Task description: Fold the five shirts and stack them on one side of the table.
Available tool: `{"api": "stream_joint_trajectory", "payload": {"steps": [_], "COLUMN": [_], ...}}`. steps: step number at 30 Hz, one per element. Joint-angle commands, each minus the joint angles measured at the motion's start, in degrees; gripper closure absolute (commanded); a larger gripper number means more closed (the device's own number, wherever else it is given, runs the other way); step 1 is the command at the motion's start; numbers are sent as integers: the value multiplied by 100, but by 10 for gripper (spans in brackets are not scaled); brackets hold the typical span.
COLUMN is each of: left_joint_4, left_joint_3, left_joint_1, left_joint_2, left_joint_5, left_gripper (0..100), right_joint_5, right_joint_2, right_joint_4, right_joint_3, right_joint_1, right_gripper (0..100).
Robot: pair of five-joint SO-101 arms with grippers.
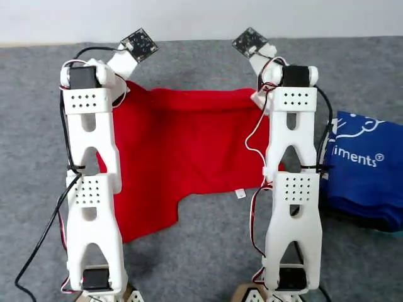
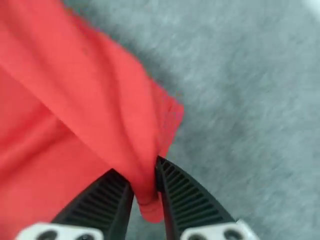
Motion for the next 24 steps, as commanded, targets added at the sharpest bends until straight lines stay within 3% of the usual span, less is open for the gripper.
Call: {"api": "stream_joint_trajectory", "payload": {"steps": [1, 6, 14, 19, 24], "left_joint_4": [193, 202, 149, -466, -835], "left_joint_3": [-207, 673, 3732, 3943, 3319], "left_joint_1": [-141, -202, -44, -105, -53], "left_joint_2": [-246, -976, -3121, -4000, -4782], "left_joint_5": [-79, -220, -774, -281, -220], "left_gripper": [995, 995, 995, 995, 995], "right_joint_5": [44, 44, 220, 0, -114], "right_joint_2": [-136, -268, -1024, -1622, -2413], "right_joint_4": [585, 646, 629, 620, 637], "right_joint_3": [-484, -492, 79, -387, -598], "right_joint_1": [-31, 4, 40, 198, 251], "right_gripper": [987, 987, 987, 987, 987]}}
